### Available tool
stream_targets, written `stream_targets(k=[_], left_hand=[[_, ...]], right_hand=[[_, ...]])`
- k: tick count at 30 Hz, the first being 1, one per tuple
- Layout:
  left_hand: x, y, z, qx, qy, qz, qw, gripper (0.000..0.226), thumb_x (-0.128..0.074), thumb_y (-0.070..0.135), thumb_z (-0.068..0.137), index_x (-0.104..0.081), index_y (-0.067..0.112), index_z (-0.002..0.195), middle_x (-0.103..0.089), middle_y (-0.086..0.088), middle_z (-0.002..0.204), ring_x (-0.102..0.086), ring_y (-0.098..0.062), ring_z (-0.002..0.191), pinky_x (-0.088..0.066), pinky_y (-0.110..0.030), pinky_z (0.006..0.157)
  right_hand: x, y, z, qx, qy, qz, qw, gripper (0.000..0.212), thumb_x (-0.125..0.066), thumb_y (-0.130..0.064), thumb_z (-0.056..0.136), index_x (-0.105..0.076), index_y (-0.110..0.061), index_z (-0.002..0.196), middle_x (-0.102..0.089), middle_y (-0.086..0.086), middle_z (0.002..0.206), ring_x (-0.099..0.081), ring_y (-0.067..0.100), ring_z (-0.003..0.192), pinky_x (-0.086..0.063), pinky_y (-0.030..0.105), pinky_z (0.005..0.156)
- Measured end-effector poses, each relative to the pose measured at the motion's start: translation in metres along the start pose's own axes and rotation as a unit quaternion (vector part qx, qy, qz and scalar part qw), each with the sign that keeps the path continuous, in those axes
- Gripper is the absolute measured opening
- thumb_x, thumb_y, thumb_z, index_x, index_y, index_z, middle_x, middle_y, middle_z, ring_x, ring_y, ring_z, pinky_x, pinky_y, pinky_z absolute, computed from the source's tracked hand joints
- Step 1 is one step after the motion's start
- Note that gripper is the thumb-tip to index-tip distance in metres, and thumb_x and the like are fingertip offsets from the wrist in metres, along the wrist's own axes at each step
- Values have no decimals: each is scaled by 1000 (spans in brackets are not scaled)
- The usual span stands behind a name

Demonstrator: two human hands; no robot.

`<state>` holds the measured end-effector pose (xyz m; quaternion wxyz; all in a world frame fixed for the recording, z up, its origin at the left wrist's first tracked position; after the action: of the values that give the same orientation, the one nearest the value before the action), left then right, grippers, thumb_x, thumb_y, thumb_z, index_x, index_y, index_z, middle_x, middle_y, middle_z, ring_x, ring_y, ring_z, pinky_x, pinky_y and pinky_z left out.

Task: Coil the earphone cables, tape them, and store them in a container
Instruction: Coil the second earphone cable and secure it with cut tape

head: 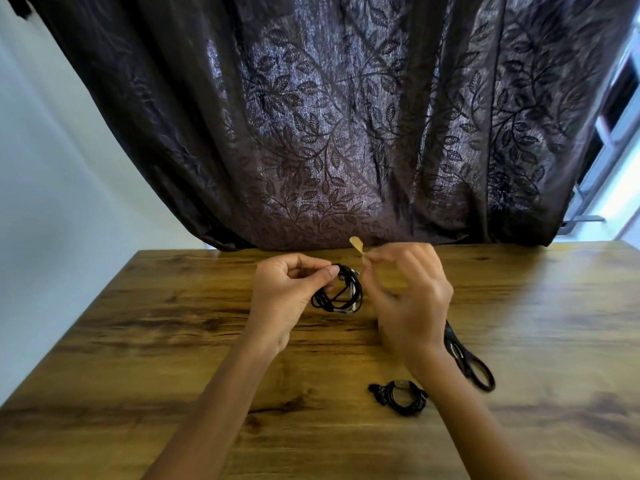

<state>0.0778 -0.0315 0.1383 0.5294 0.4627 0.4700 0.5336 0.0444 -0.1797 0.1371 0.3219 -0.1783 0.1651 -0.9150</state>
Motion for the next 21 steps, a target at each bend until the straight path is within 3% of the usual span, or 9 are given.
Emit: stream_targets(k=[2,4,12,21], left_hand=[[-1,2,-1,-8,4,2,1000,8,-76,4,70,-71,7,76,-71,-6,69,-67,-14,63,-56,-21,66],[-2,3,-3,-14,6,0,1000,8,-76,4,70,-71,7,75,-71,-4,67,-67,-12,63,-55,-20,66],[-5,4,-6,3,1,-21,1000,7,-73,4,73,-71,6,79,-72,-8,76,-69,-16,74,-57,-25,74],[-6,4,-6,24,-22,-64,997,8,-71,4,73,-71,8,79,-71,-4,73,-67,-12,71,-55,-21,71]], right_hand=[[-3,-6,-6,96,-5,-56,994,5,-68,-7,78,-67,-7,73,-68,2,80,-56,15,77,-44,28,71],[-7,-9,-11,131,-2,-81,988,10,-69,-3,77,-66,-6,69,-69,3,80,-54,15,79,-43,29,72],[-14,-14,-15,133,-30,-94,986,10,-65,-7,80,-65,-6,70,-71,4,86,-55,16,87,-42,29,78],[-12,-16,-13,110,-57,-96,988,8,-63,-11,80,-66,-7,73,-71,2,90,-53,14,90,-43,30,79]])
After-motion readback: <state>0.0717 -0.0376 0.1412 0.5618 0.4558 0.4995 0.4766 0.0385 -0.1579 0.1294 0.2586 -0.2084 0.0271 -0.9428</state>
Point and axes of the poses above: each hand's wrist, its own z-axis towards the middle knuckle, its own x-axis out of the back of the hand, y = z × x, the point moved 3 cm from there along z, towards the middle knuckle
